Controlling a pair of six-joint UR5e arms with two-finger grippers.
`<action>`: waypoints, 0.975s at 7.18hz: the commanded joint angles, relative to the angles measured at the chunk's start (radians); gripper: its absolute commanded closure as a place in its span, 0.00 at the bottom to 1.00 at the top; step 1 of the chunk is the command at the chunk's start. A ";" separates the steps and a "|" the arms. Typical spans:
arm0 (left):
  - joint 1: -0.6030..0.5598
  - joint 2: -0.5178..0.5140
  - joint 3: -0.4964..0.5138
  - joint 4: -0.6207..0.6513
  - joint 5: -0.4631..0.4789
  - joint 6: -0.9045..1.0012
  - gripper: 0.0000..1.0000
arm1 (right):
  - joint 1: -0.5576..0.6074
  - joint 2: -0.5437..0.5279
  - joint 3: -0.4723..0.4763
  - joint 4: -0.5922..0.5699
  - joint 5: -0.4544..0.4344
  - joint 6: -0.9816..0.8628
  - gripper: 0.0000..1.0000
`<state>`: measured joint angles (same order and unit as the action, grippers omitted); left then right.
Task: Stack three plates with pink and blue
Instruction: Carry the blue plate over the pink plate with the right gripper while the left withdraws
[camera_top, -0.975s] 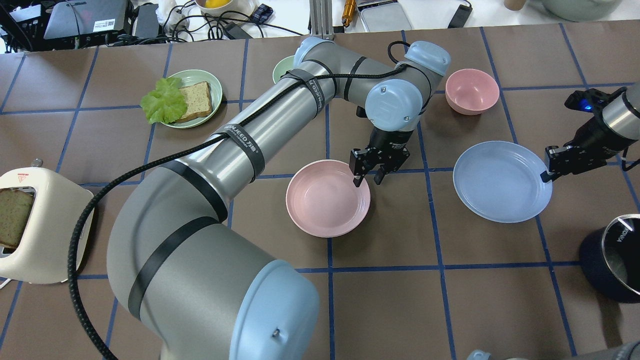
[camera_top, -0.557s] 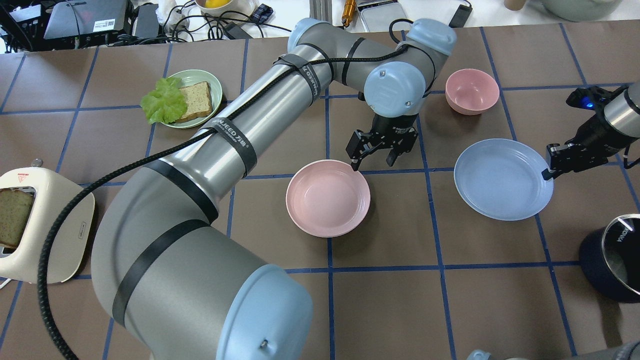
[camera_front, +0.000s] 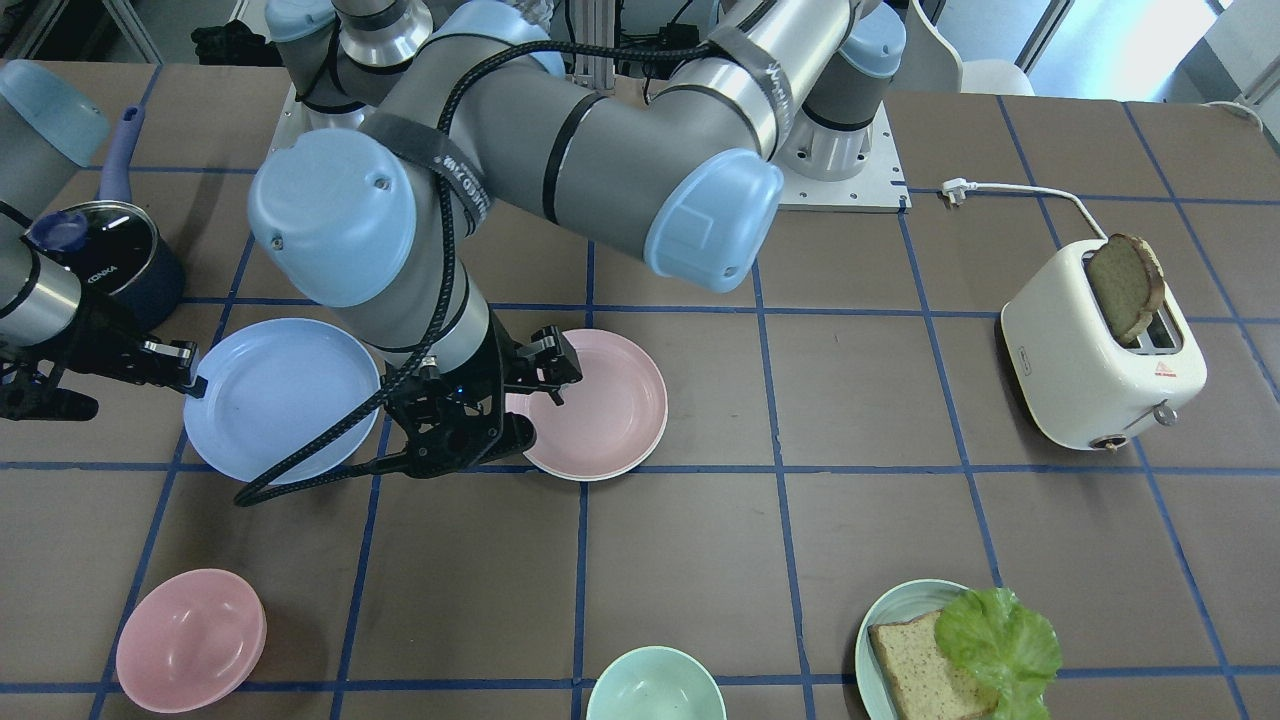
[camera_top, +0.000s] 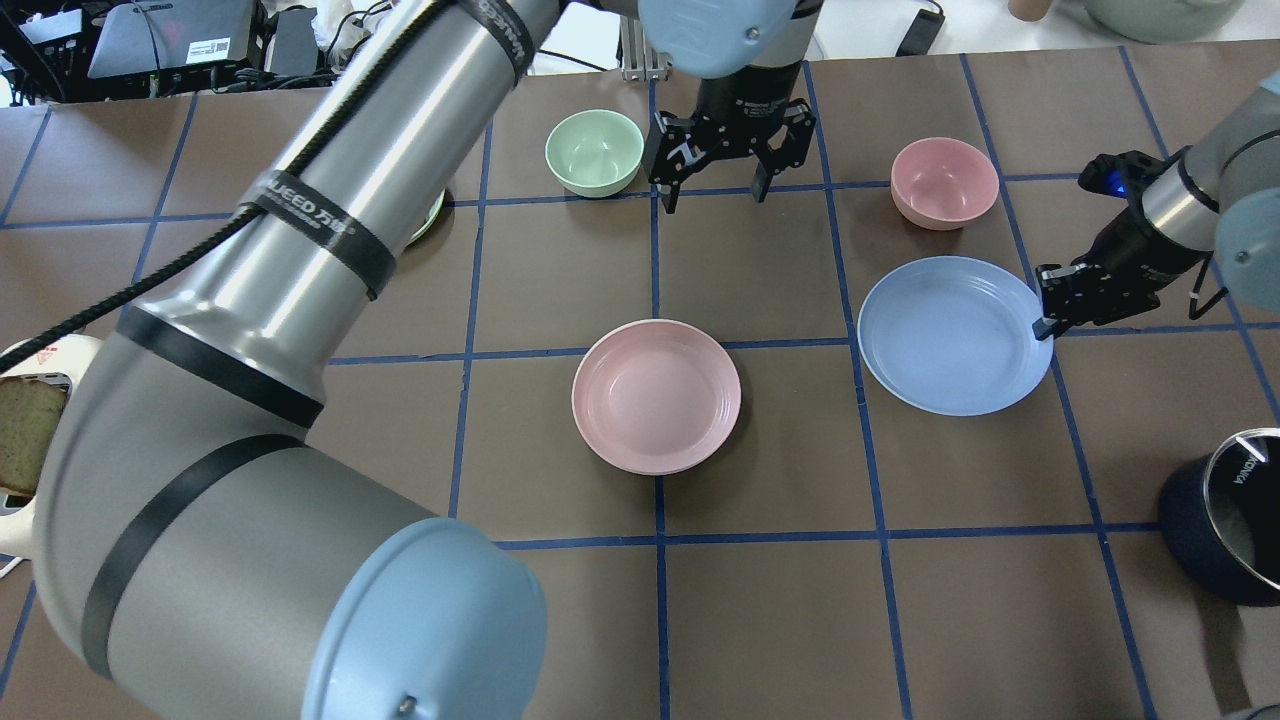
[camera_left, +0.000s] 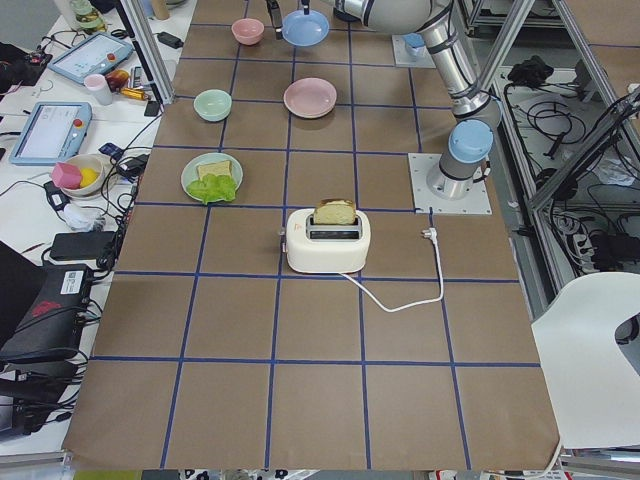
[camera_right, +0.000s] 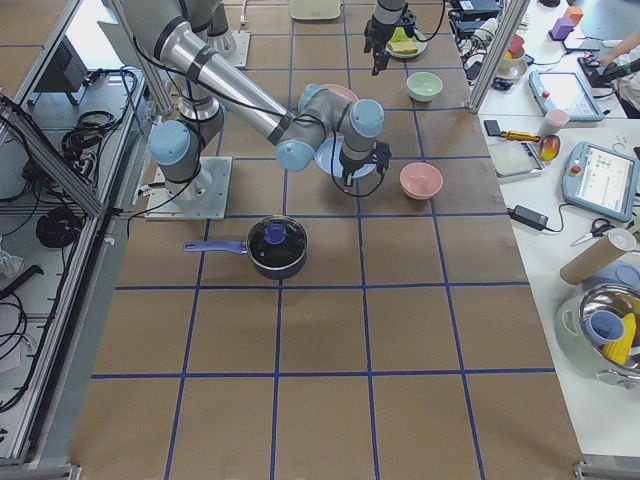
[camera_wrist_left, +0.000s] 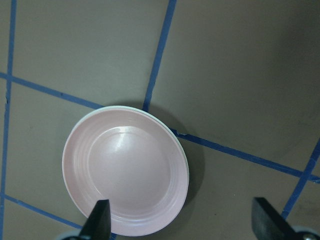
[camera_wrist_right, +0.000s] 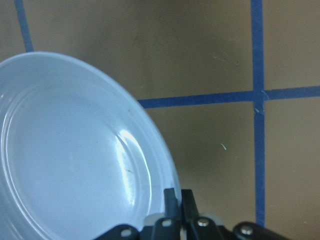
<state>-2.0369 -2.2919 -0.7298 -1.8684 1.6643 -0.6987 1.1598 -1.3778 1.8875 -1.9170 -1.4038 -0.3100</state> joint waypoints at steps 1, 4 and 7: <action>0.079 0.060 0.000 -0.079 0.003 0.138 0.00 | 0.119 -0.003 -0.001 -0.008 0.035 0.176 1.00; 0.182 0.120 -0.011 -0.194 0.047 0.333 0.04 | 0.297 -0.053 -0.001 -0.019 0.032 0.479 1.00; 0.242 0.150 -0.020 -0.201 0.095 0.434 0.05 | 0.490 -0.044 0.008 -0.111 0.031 0.749 1.00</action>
<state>-1.8271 -2.1547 -0.7477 -2.0665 1.7559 -0.3159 1.5655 -1.4253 1.8942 -1.9966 -1.3720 0.3253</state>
